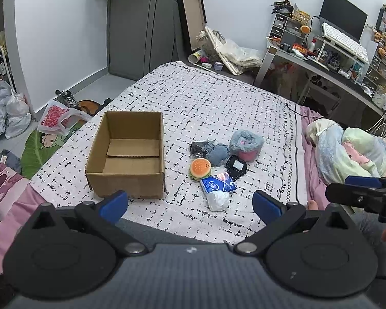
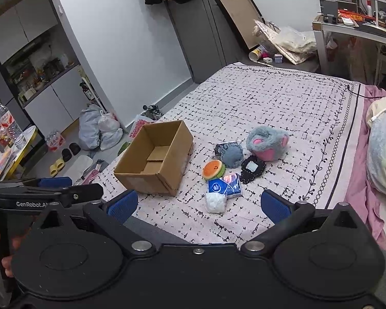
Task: Organize soft objects
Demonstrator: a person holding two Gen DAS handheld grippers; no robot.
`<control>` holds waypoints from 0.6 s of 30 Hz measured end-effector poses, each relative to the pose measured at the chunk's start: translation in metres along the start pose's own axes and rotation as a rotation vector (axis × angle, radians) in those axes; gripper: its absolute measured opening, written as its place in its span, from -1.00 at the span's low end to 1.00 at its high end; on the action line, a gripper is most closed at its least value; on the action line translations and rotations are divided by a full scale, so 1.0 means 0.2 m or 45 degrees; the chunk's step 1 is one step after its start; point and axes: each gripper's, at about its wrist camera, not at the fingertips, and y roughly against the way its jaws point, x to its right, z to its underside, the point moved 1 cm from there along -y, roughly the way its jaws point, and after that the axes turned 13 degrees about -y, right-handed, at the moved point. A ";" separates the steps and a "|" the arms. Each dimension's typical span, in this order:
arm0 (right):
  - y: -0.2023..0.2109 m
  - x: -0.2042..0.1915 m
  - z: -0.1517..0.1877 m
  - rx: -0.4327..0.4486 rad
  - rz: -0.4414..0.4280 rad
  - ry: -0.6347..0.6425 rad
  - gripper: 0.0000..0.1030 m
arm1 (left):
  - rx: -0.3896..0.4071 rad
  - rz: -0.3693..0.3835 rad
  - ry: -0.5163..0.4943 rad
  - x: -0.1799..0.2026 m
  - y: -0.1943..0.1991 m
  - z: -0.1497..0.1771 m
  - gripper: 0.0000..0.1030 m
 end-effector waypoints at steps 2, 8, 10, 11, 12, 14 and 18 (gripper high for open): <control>-0.02 0.00 0.00 -0.007 -0.007 0.004 1.00 | -0.008 -0.003 0.004 0.00 -0.01 0.00 0.98; -0.09 0.01 -0.01 -0.037 0.006 0.005 1.00 | -0.024 0.000 0.009 0.01 -0.05 0.00 0.98; -0.09 0.01 -0.01 -0.036 0.007 0.011 1.00 | -0.028 0.002 0.007 0.02 -0.07 0.00 0.98; -0.10 0.01 -0.01 -0.036 0.007 0.014 1.00 | -0.031 0.001 0.005 0.01 -0.08 0.00 0.98; -0.10 0.01 -0.01 -0.037 0.007 0.016 1.00 | -0.033 0.000 0.005 0.02 -0.08 0.00 0.98; -0.11 0.02 -0.02 -0.037 0.007 0.015 1.00 | -0.035 0.000 0.010 0.02 -0.10 0.00 0.98; -0.15 0.04 -0.03 -0.044 0.010 -0.003 1.00 | -0.045 -0.009 0.033 0.01 -0.15 0.01 0.98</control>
